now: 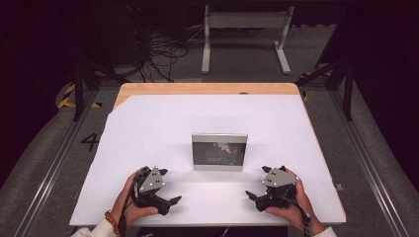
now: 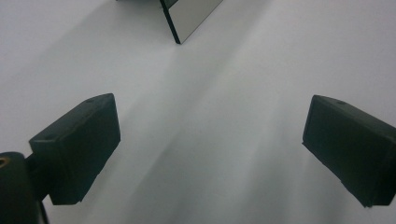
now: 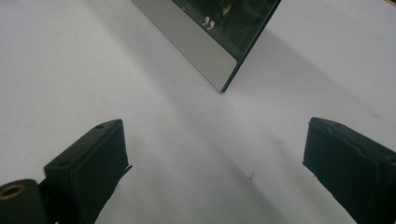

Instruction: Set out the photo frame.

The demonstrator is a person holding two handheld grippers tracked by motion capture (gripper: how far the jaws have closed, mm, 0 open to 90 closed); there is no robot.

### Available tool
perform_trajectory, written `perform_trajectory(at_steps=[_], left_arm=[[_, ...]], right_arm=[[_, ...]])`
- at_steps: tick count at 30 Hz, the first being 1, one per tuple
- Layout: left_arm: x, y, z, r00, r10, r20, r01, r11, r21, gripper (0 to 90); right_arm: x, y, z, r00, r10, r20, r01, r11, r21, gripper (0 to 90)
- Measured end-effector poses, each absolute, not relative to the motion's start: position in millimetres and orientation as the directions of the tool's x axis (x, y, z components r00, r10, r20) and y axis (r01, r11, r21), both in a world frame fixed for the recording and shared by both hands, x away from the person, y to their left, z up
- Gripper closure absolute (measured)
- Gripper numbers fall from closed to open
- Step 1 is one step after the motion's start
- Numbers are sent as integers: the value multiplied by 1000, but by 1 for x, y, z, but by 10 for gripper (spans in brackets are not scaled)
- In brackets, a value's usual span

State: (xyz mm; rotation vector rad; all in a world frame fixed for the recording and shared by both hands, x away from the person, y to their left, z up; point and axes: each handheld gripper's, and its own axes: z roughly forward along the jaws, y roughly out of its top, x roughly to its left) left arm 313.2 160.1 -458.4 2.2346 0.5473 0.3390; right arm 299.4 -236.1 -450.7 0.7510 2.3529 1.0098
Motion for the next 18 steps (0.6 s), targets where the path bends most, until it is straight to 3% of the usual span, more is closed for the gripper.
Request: perform_trajectory(at_steps=[18], left_arm=[[313, 159, -458, 872, 485, 67, 270, -592, 760, 51]], right_arm=[[299, -236, -450, -743, 640, -197, 299, 580, 758, 69]])
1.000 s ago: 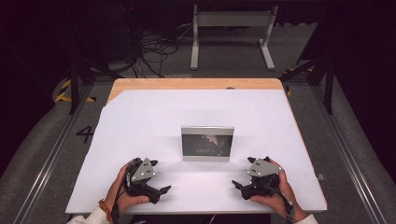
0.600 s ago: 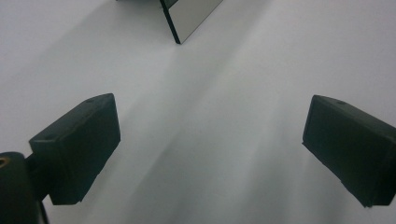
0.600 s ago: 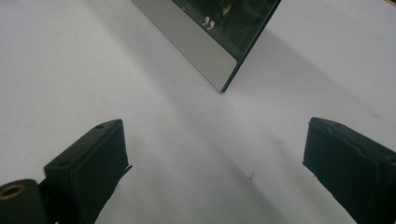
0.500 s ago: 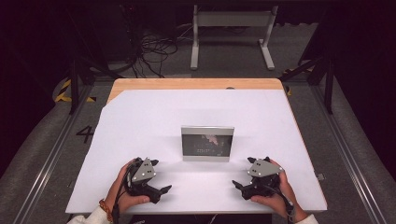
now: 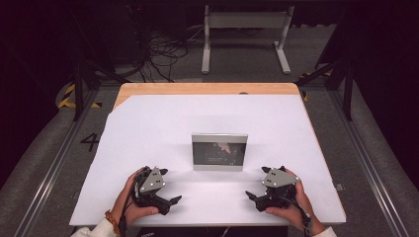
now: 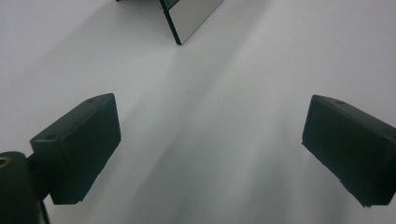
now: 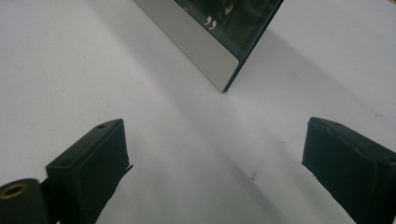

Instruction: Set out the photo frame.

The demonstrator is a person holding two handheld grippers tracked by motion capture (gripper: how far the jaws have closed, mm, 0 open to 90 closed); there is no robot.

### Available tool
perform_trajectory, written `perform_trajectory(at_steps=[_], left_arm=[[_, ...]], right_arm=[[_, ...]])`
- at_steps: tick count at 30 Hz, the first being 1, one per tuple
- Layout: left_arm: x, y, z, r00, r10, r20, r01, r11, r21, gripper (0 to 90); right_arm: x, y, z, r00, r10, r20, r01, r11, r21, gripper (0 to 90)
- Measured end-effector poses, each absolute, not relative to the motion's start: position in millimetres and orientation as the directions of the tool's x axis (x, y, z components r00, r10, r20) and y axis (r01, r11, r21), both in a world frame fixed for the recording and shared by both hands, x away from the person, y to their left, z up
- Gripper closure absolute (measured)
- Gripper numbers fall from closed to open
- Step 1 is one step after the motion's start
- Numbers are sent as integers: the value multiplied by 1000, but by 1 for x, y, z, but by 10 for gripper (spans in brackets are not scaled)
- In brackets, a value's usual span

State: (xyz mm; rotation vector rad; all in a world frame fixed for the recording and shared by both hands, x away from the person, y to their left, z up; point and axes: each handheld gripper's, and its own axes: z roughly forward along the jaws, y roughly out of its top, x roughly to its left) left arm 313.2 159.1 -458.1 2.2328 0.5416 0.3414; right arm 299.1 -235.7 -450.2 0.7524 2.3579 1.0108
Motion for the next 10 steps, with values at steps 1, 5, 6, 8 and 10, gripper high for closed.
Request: perform_trajectory(at_steps=[1, 5, 6, 8, 10], left_arm=[[313, 159, -458, 872, 485, 70, 269, -593, 759, 51], [314, 159, -458, 873, 482, 70, 267, -593, 760, 52], [314, 158, -458, 873, 483, 70, 268, -594, 759, 52], [314, 158, -459, 873, 483, 66, 270, -592, 759, 52], [315, 158, -459, 873, 482, 67, 269, -593, 759, 52]], right_arm=[[299, -236, -450, -744, 640, -192, 300, 577, 760, 69], [299, -236, -448, -743, 640, -195, 296, 575, 763, 69], [299, -237, -448, -742, 641, -197, 294, 575, 763, 69], [299, -237, -448, -742, 640, -197, 293, 575, 764, 69], [298, -237, -448, -742, 641, -197, 293, 575, 764, 69]])
